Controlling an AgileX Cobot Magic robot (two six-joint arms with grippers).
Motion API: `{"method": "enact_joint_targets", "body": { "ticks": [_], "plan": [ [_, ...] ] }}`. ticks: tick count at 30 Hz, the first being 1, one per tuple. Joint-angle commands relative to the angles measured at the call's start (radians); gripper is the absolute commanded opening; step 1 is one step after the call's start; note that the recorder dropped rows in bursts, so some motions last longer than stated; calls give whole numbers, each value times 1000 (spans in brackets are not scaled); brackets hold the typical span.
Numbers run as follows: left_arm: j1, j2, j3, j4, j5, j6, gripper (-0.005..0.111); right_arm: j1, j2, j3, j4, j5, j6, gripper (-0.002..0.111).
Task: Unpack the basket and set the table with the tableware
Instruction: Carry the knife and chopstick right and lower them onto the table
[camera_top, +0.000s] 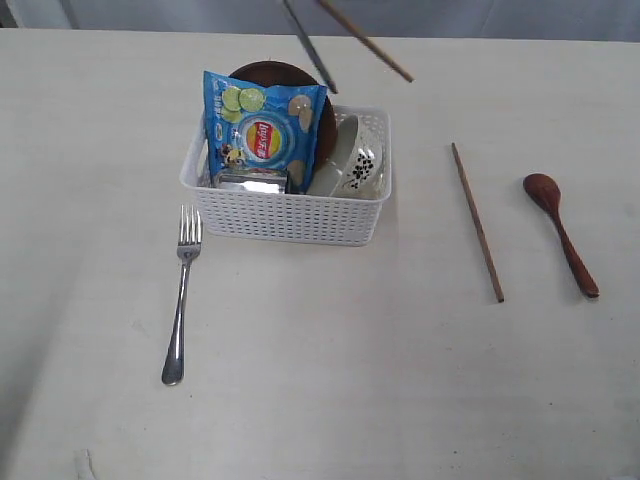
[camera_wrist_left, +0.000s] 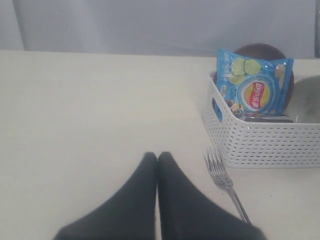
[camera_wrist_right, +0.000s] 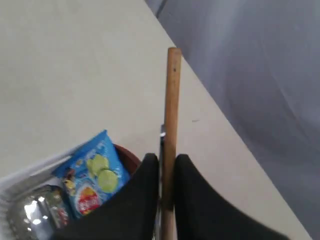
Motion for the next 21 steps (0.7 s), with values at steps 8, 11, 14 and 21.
{"method": "enact_joint_targets", "body": {
  "ticks": [8,11,14,21],
  "plan": [
    [-5,-4,4,1,-2,3,0,-198,-77,-1,-114,210,192,-1],
    [-5,-4,4,1,-2,3,0,-296,-77,21,1,223,179,-1],
    [-5,-4,4,1,-2,3,0,-389,-77,80,55,221,173,-1],
    [-5,-4,4,1,-2,3,0,-592,-47,297,229,188,112,-1]
  ]
}}
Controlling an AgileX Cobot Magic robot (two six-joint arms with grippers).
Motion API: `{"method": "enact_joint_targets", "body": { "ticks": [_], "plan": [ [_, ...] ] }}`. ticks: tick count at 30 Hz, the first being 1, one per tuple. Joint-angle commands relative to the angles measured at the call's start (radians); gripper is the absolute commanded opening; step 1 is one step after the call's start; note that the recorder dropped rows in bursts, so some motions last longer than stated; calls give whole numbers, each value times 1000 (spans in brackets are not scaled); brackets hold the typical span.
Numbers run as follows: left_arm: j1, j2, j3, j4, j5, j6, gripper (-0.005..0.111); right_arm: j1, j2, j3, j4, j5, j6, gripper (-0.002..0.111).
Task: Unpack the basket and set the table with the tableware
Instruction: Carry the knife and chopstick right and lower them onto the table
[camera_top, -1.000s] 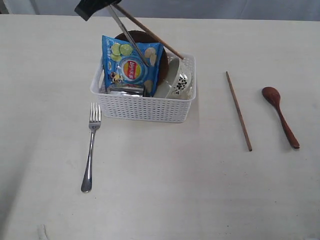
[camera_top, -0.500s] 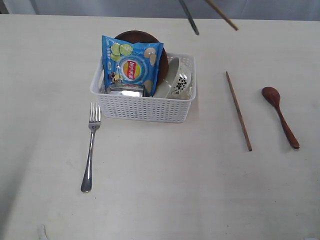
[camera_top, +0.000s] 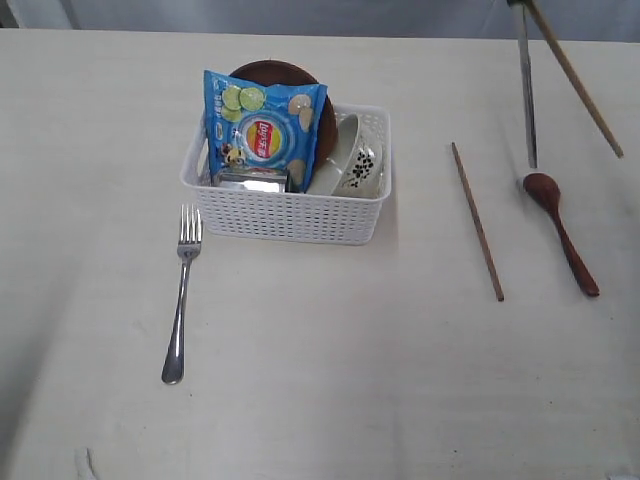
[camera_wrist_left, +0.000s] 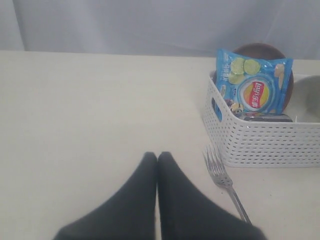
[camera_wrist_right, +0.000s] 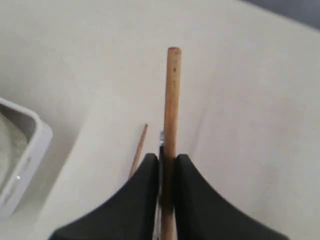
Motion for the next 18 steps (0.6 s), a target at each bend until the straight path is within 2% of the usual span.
{"method": "enact_joint_targets", "body": {
  "ticks": [1,8,18],
  "plan": [
    [-5,-4,4,1,-2,3,0,-120,28,126,173,-30,-80,-1],
    [-5,-4,4,1,-2,3,0,-271,148,191,522,95,-261,-1],
    [-5,-4,4,1,-2,3,0,-267,299,191,557,110,-298,-1]
  ]
}}
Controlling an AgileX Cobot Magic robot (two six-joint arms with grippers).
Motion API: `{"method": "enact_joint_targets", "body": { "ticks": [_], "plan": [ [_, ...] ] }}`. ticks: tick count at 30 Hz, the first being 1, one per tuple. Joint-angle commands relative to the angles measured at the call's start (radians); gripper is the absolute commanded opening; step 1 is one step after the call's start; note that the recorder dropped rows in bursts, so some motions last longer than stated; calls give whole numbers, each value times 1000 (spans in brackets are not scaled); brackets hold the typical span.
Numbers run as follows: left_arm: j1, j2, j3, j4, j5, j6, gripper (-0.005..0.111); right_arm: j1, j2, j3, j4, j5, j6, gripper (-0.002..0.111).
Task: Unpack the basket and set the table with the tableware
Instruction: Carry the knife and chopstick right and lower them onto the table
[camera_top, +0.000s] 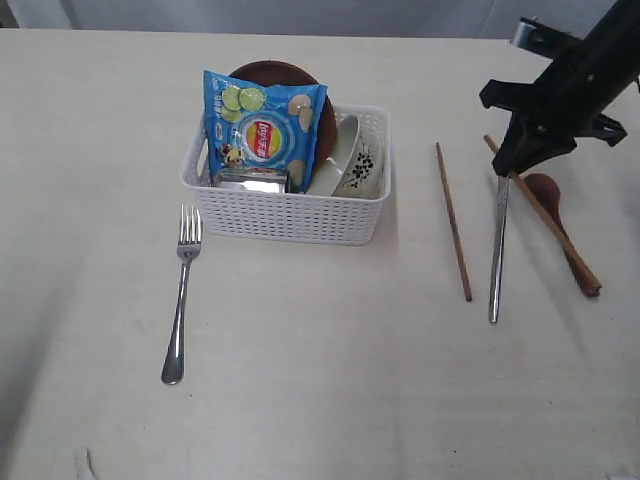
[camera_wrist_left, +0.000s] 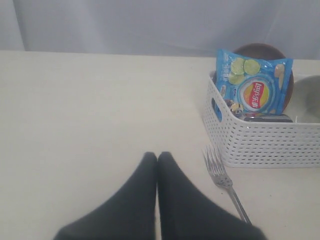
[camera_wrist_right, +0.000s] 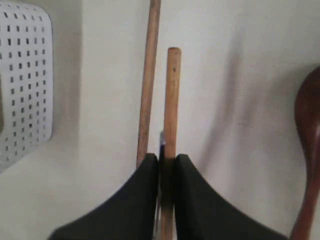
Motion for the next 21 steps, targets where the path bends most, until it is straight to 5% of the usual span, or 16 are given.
{"method": "enact_joint_targets", "body": {
  "ticks": [1,17,21],
  "plan": [
    [-5,-4,4,1,-2,3,0,4,37,1,3,-29,-17,-1],
    [-5,-4,4,1,-2,3,0,4,66,9,-43,-205,-17,0],
    [-5,-4,4,1,-2,3,0,4,66,9,-43,-205,-6,14]
  ]
}}
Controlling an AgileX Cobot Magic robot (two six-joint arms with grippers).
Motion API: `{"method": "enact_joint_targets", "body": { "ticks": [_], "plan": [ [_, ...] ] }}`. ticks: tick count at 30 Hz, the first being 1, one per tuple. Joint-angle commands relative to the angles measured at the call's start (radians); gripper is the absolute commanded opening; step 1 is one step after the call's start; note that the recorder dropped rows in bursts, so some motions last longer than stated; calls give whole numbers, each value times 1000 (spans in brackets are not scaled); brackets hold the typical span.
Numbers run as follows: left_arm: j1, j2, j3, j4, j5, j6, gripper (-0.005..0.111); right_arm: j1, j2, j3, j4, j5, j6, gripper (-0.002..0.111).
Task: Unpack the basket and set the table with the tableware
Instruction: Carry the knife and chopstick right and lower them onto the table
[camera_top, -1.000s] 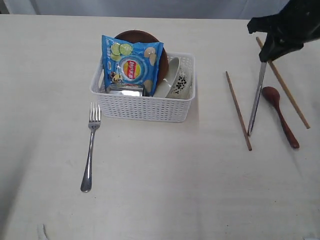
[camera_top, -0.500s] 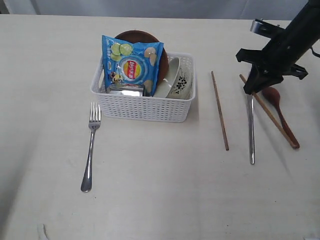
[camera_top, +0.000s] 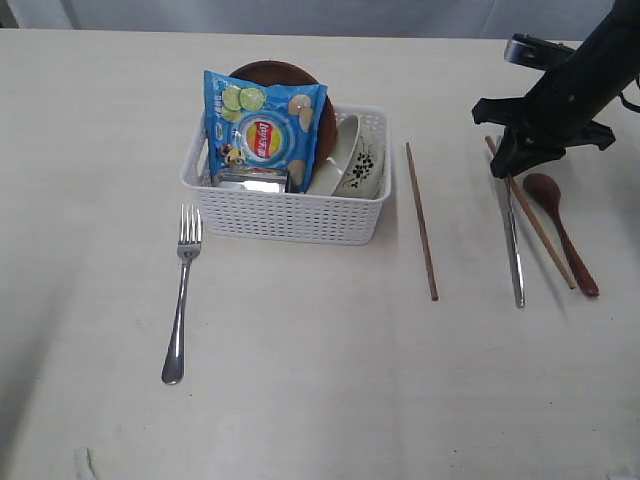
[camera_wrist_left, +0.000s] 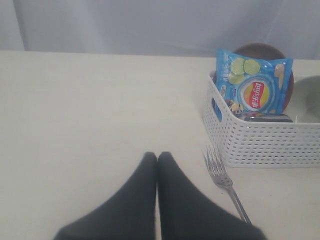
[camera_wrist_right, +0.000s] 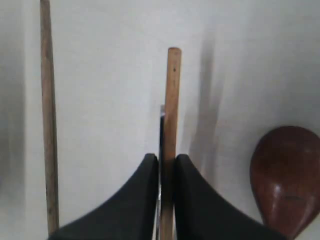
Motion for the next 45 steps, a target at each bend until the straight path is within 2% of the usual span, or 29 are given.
{"method": "enact_joint_targets", "body": {
  "ticks": [1,3,5,16,24,30,45],
  "plan": [
    [-5,-4,4,1,-2,3,0,0,0,3,-8,-12,-4,21],
    [-5,-4,4,1,-2,3,0,0,0,3,-8,-12,-4,32],
    [-5,-4,4,1,-2,3,0,0,0,3,-12,-12,3,38],
    [-5,-4,4,1,-2,3,0,24,-38,26,-15,120,53,35],
    [-5,-4,4,1,-2,3,0,116,-110,173,-229,40,228,35],
    [-5,-4,4,1,-2,3,0,139,-203,311,-254,-135,239,35],
    [-5,-4,4,1,-2,3,0,139,-112,316,-238,-184,221,35]
  ]
}}
